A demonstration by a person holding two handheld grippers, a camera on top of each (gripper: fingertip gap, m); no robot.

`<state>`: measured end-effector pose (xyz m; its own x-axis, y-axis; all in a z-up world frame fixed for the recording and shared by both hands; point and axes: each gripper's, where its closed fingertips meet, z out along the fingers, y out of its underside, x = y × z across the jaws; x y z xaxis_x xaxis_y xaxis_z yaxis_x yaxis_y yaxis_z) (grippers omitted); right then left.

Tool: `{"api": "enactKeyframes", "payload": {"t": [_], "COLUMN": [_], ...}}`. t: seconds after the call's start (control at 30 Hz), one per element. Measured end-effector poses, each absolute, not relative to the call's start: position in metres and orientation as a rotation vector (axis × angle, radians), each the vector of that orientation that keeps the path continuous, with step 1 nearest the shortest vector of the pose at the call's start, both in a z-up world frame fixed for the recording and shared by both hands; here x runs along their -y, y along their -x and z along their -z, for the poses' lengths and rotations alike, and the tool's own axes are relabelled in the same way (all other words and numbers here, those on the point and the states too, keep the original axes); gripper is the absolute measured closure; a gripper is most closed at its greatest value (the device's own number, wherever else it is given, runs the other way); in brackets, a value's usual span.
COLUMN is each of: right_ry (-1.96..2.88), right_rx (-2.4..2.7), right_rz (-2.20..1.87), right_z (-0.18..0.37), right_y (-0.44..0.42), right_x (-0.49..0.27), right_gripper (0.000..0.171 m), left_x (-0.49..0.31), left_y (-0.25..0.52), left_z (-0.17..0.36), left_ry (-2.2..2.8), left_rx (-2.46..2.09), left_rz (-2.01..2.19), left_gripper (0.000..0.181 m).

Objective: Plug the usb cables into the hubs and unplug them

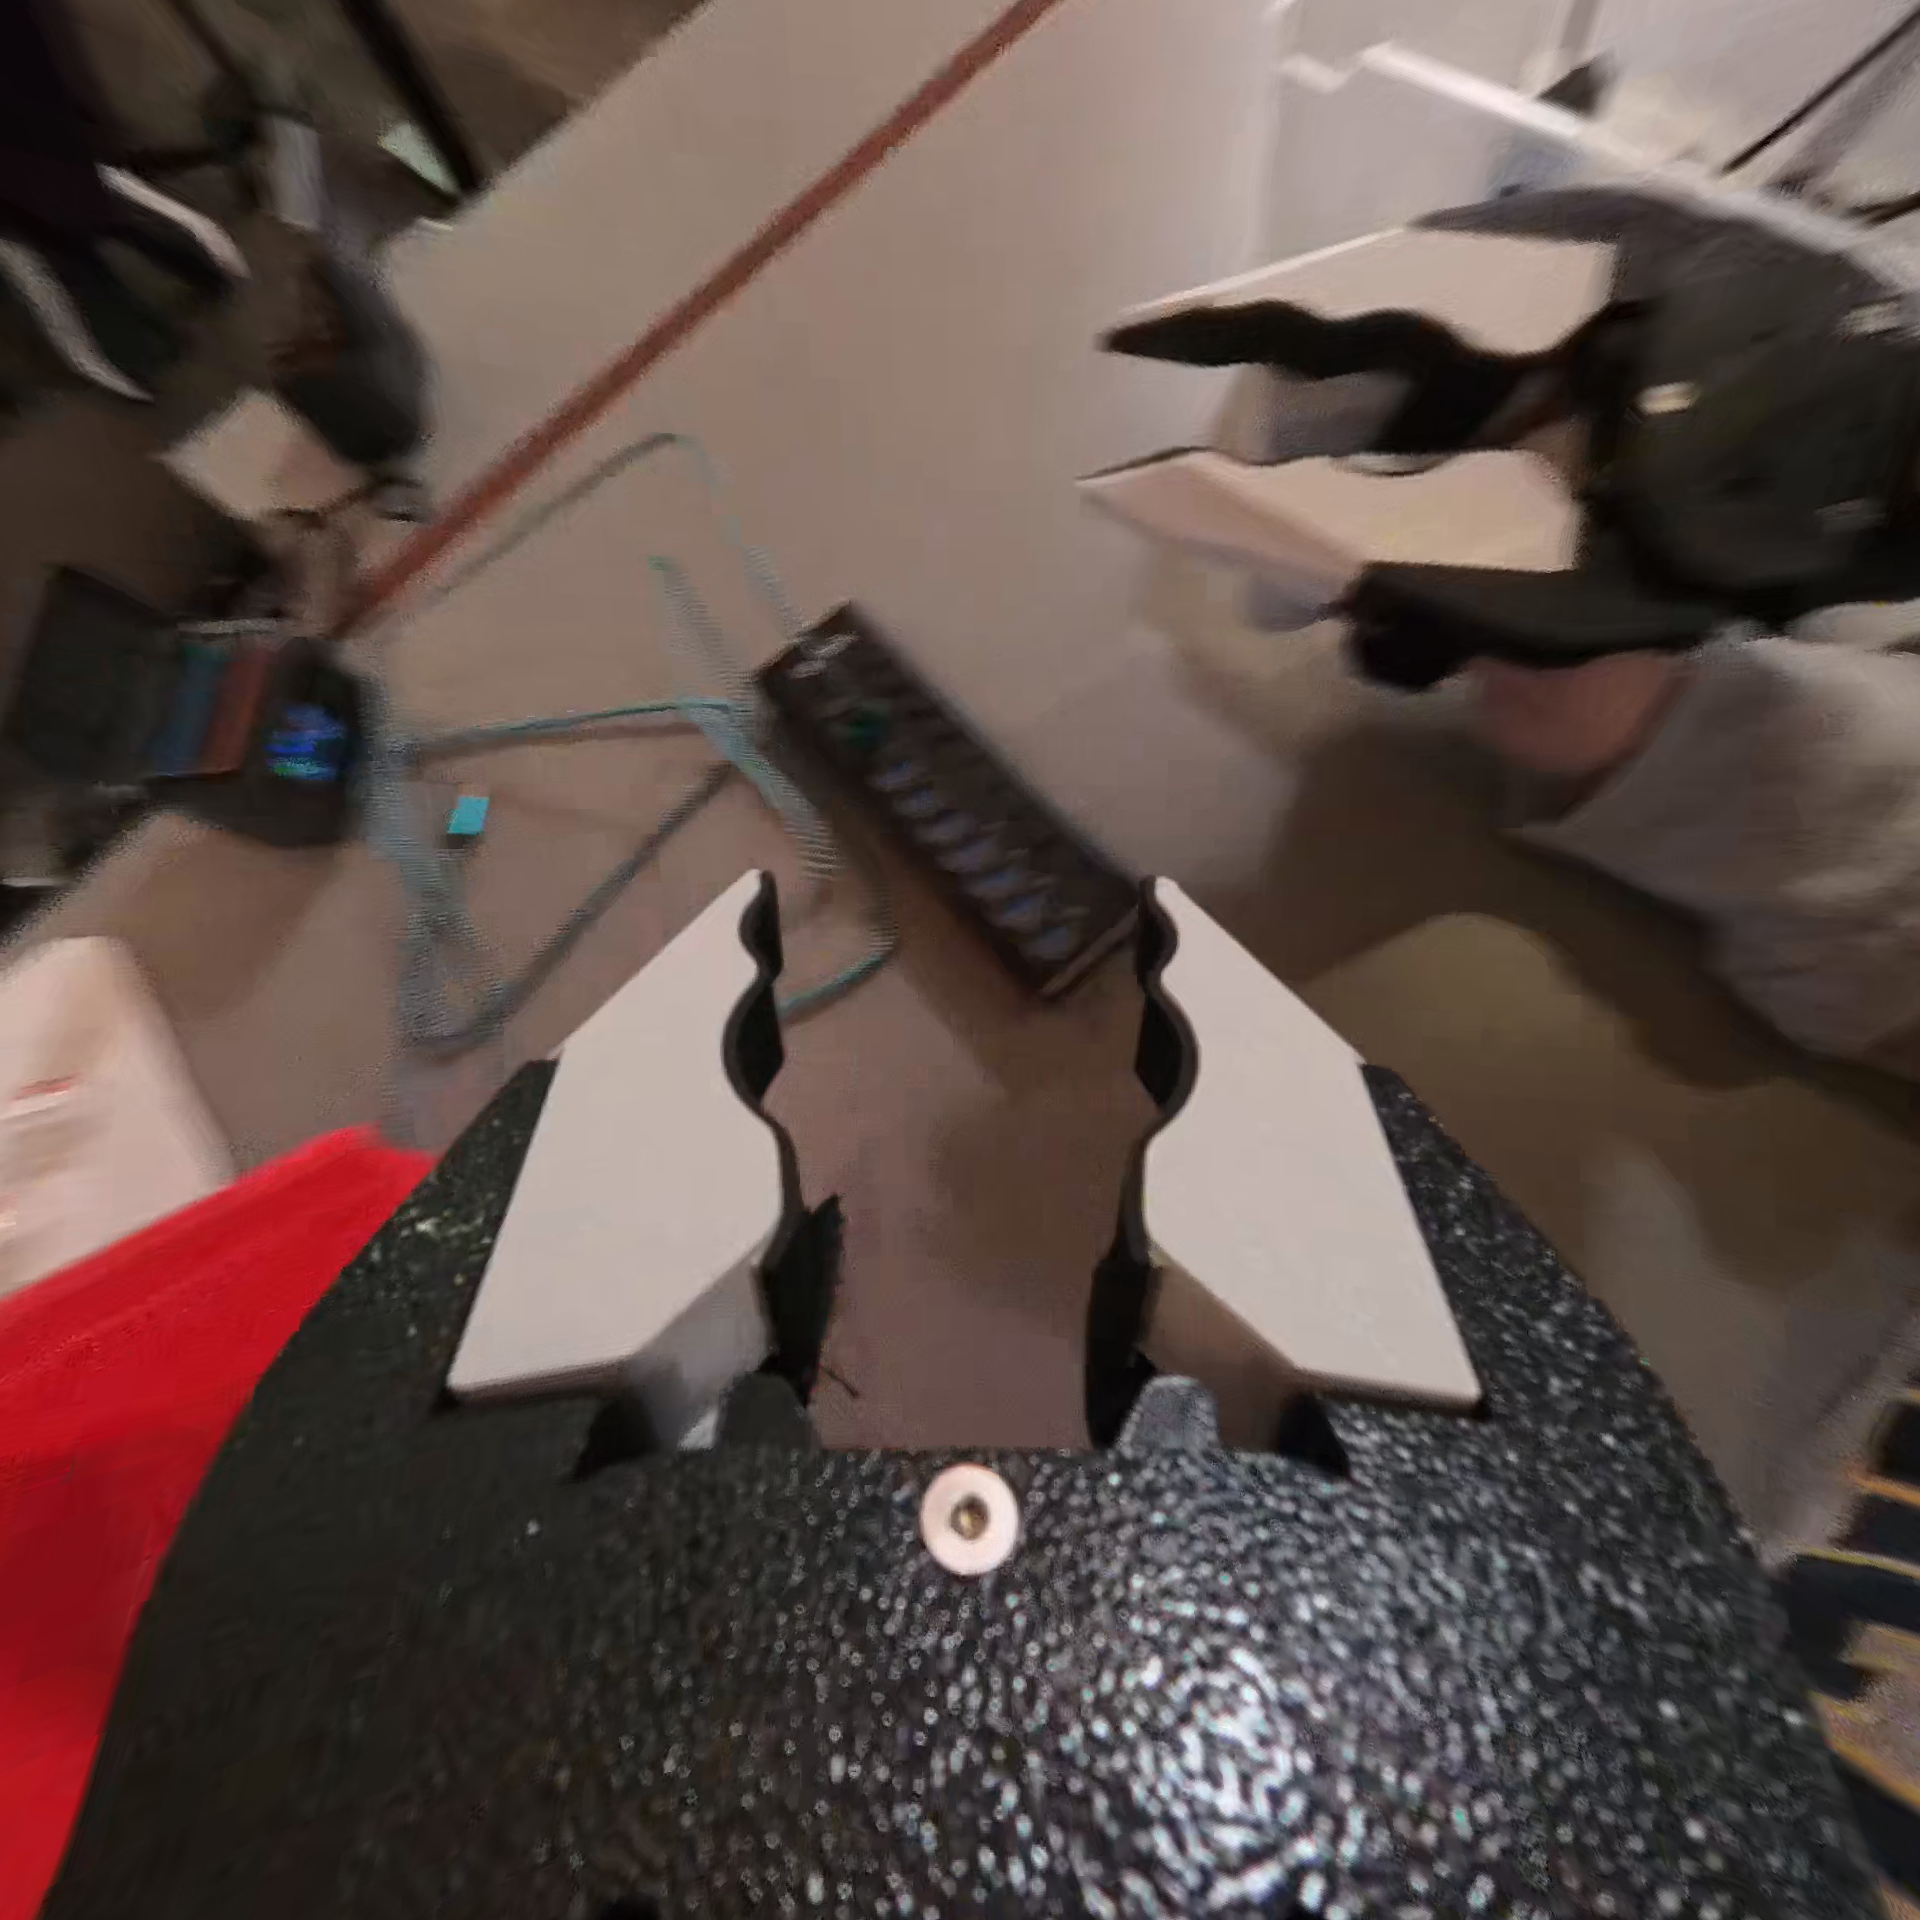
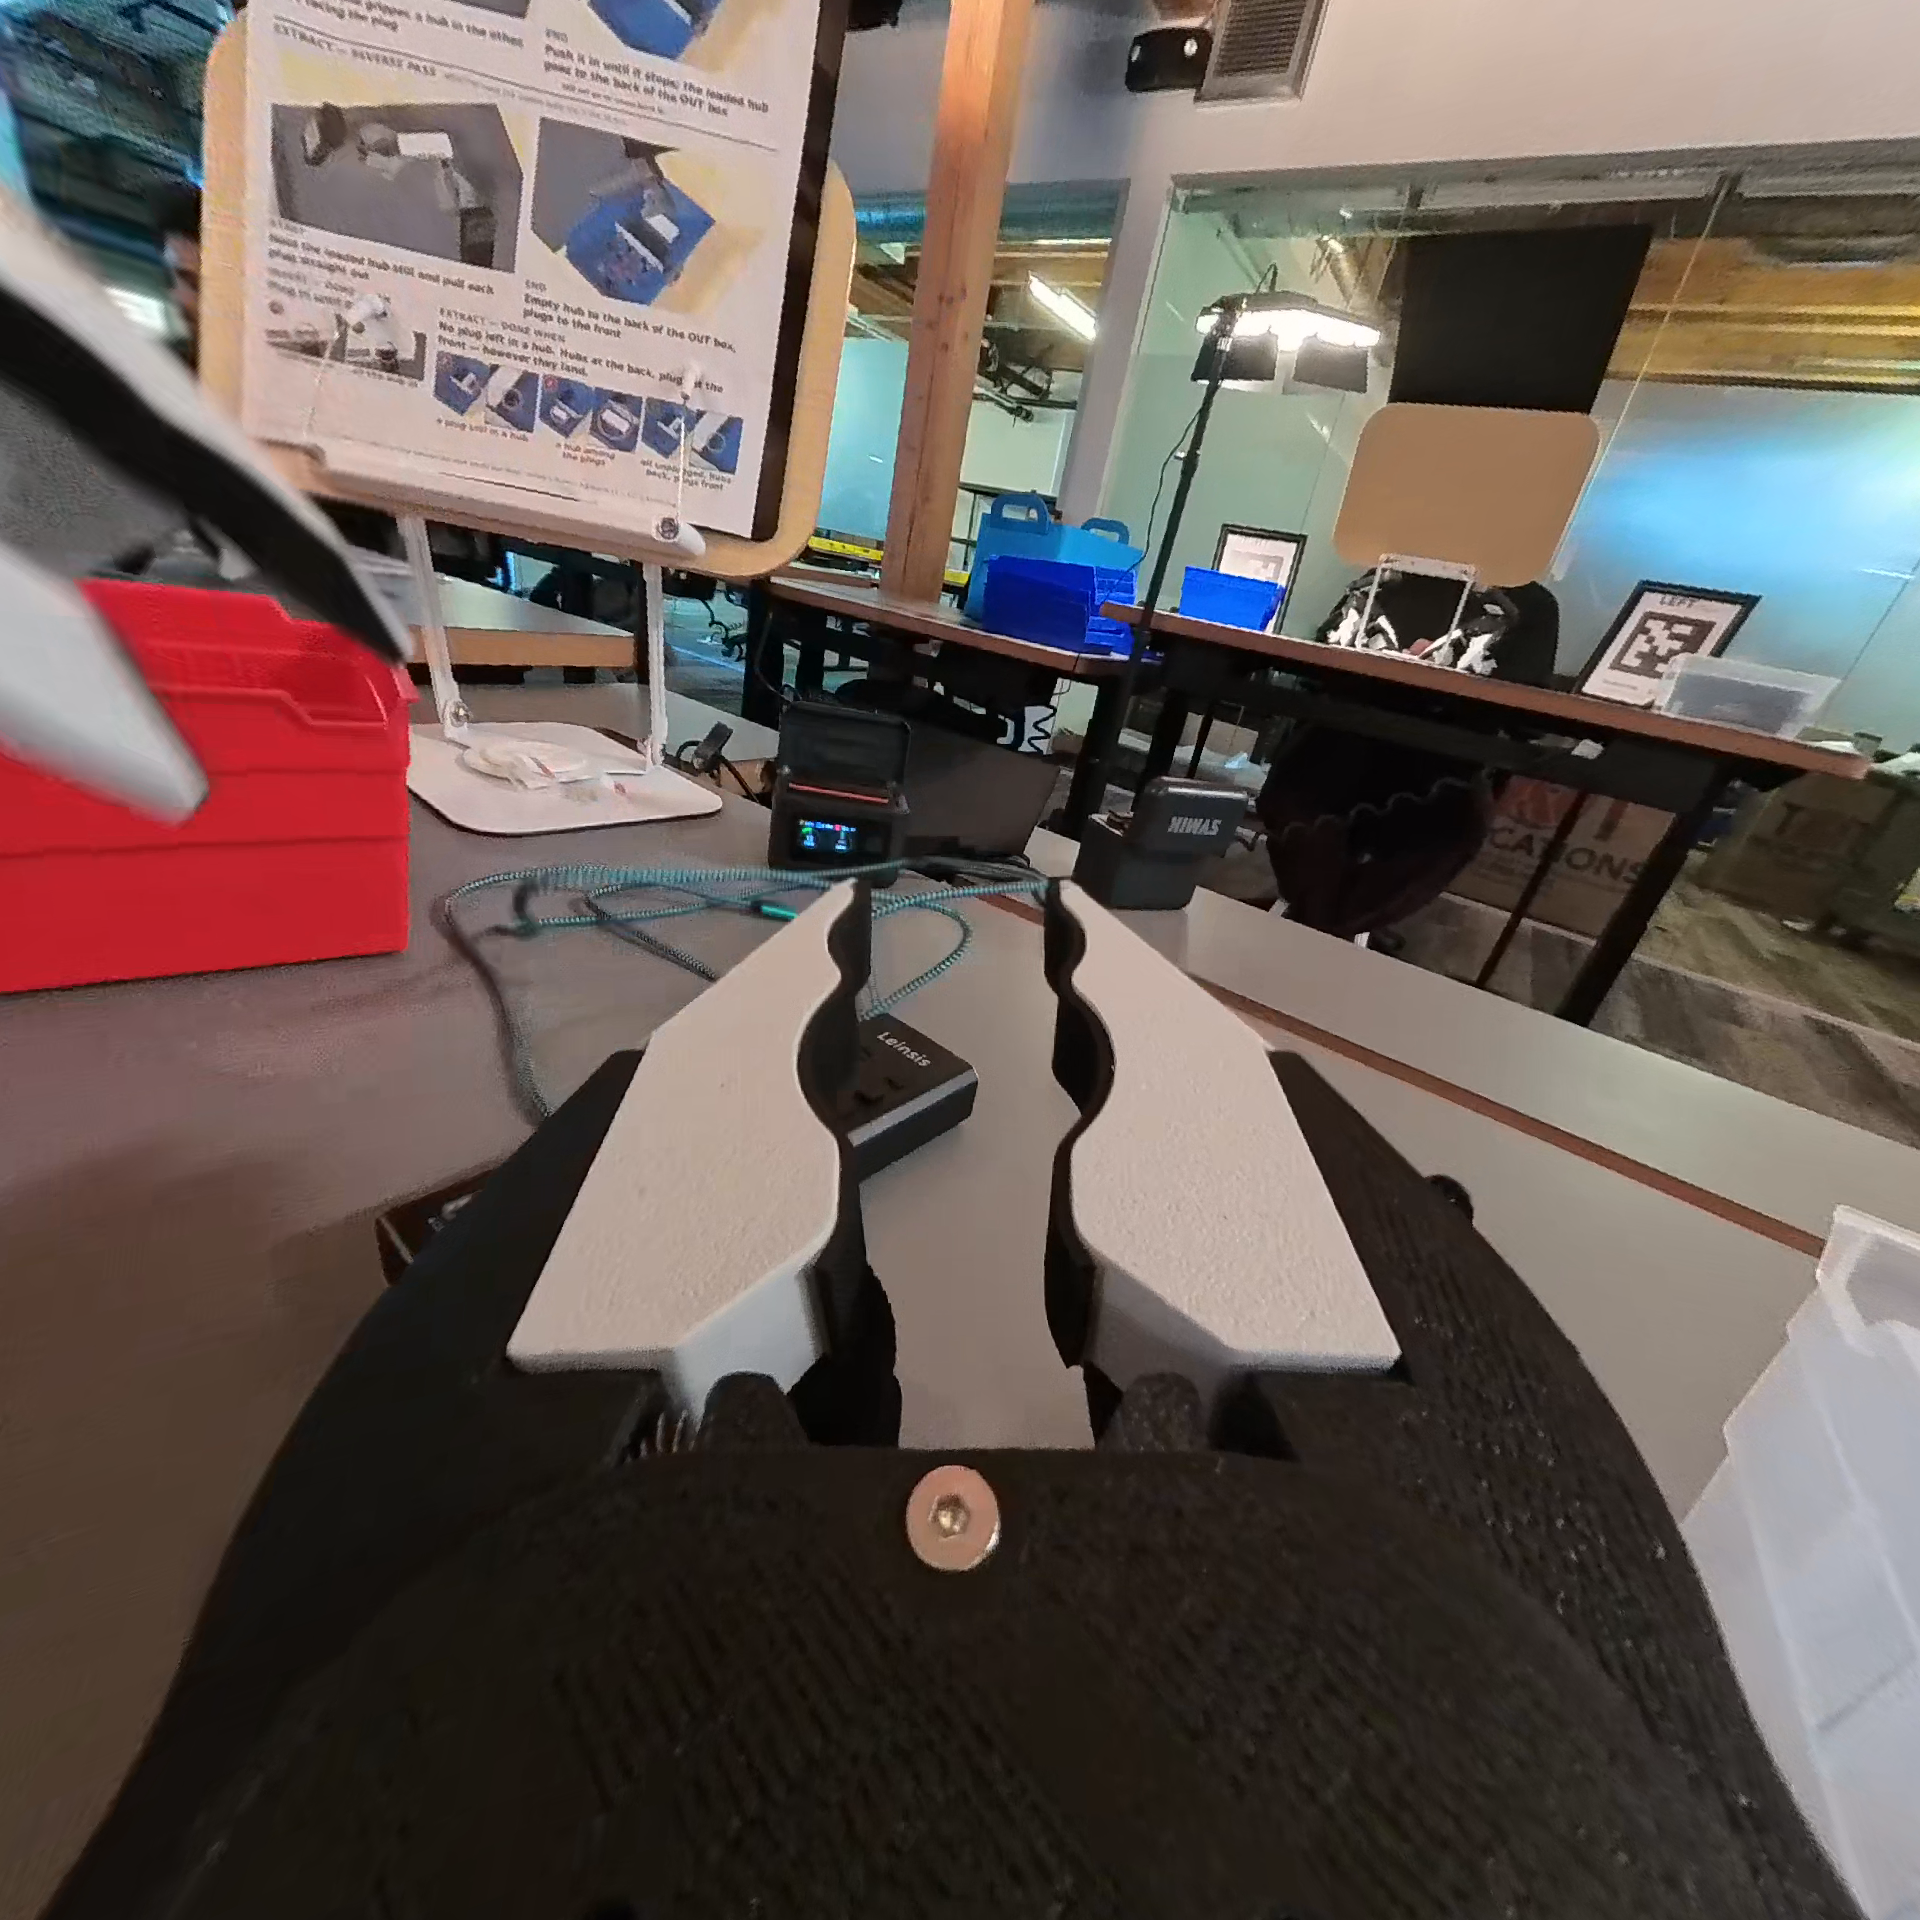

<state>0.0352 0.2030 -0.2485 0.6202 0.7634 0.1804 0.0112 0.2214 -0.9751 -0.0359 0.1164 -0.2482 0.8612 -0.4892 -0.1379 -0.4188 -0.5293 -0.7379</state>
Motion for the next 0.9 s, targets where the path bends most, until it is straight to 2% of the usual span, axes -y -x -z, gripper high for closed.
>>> {"api": "enactKeyframes", "payload": {"t": [0.03,0.1,0.2,0.3,0.43,0.63,0.73,0.87,0.9], "right_ry": [1.264,1.292,1.309,1.309,1.309,1.316,1.318,1.318,1.322], "right_rx": [0.768,0.767,0.762,0.776,0.796,0.808,0.822,0.834,0.838], "right_rz": [-0.598,-0.601,-0.608,-0.6,-0.582,-0.577,-0.576,-0.575,-0.574], "right_z": [0.251,0.255,0.258,0.259,0.261,0.263,0.265,0.265,0.266], "right_y": [-0.035,-0.035,-0.035,-0.034,-0.033,-0.031,-0.028,-0.027,-0.027], "right_x": [-0.204,-0.208,-0.211,-0.21,-0.21,-0.21,-0.209,-0.206,-0.206], "right_gripper": [0.14,0.14,0.14,0.14,0.14,0.141,0.141,0.141,0.141], "left_x": [-0.113,-0.114,-0.137,-0.159,-0.166,-0.166,-0.169,-0.171,-0.17], "left_y": [0.021,0.005,0.01,0.011,0.0,-0.01,-0.008,0.003,0.003], "left_z": [0.26,0.286,0.316,0.331,0.361,0.379,0.378,0.376,0.377], "left_ry": [2.212,2.251,2.219,2.114,2.207,2.238,2.217,2.209,2.218], "left_rx": [-0.639,-0.622,-0.605,-0.682,-0.603,-0.464,-0.477,-0.456,-0.458], "left_rz": [0.19,0.236,0.038,-0.145,0.06,0.261,0.176,0.192,0.224], "left_gripper": [0.109,0.095,0.082,0.082,0.084,0.063,0.067,0.094,0.095]}}
